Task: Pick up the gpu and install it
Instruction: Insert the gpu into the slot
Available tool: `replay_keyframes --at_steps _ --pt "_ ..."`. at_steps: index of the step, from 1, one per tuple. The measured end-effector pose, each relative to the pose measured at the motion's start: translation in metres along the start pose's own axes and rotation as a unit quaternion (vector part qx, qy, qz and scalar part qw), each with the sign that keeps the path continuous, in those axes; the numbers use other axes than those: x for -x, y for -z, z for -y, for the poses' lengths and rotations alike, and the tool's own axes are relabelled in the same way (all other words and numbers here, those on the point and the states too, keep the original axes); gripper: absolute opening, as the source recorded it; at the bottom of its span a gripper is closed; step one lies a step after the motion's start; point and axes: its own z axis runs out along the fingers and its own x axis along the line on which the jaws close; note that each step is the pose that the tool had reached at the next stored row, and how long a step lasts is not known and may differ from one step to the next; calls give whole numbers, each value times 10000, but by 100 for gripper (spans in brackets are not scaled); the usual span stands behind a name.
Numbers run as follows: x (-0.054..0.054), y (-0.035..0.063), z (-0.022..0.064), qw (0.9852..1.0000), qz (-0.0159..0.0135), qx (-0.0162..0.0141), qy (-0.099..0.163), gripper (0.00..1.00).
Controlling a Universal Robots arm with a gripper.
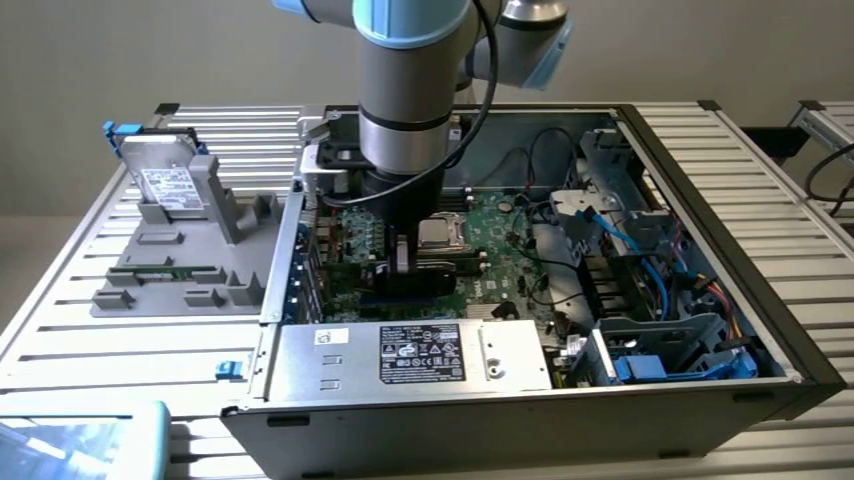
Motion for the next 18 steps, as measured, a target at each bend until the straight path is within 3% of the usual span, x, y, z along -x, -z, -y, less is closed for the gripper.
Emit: replay_keyframes --at_steps 18 --pt "0 -40 -8 10000 -2 -1 0 28"
